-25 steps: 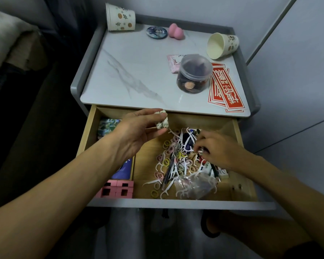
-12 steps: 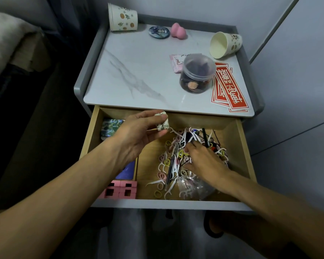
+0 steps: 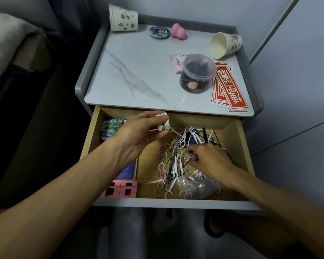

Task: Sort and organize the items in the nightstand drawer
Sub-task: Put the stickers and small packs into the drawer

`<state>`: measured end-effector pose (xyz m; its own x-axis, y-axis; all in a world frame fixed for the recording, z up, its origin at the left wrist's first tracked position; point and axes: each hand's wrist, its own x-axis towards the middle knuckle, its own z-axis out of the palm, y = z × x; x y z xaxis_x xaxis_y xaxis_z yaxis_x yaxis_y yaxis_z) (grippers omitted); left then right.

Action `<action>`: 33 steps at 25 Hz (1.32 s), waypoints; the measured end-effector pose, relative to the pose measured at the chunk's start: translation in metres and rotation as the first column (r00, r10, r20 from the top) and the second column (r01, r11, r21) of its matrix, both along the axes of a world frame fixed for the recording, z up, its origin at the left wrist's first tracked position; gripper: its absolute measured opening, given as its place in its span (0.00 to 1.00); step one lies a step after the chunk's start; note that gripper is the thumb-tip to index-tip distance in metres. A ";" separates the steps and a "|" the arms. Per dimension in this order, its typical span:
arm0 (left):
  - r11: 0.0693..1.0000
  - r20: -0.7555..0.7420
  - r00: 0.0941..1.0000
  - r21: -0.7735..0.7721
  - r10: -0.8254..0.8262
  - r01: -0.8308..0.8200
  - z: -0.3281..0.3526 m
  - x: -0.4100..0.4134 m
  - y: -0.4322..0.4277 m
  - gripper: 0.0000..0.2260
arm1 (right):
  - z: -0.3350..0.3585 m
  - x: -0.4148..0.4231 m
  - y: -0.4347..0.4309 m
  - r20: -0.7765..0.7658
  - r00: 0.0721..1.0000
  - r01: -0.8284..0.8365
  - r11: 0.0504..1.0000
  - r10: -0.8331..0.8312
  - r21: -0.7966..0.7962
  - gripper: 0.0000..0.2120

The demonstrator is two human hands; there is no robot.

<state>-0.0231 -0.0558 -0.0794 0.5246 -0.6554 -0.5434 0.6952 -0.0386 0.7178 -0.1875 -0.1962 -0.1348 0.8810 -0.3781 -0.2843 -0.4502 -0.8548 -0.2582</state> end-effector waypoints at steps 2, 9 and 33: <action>1.000 -0.001 1.000 0.005 0.006 -0.006 -0.001 0.000 0.000 0.09 | 0.002 0.005 0.000 -0.052 0.999 0.012 1.000 -0.011 0.006 0.18; 1.000 -0.002 1.000 0.004 0.015 -0.015 0.000 0.001 0.002 0.09 | -0.003 0.008 0.000 0.064 0.997 -0.040 0.997 0.044 -0.065 0.12; 0.668 0.678 0.238 0.732 -0.695 -0.133 0.031 0.070 0.104 0.14 | 0.016 0.101 0.127 0.119 0.990 -0.136 0.765 0.078 0.629 0.10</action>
<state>0.0464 0.0483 -0.0480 0.7350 -0.6590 -0.1597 -0.5200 -0.6990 0.4910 -0.0869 -0.0696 -0.1190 0.9353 -0.0387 -0.3518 -0.3187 -0.5241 -0.7898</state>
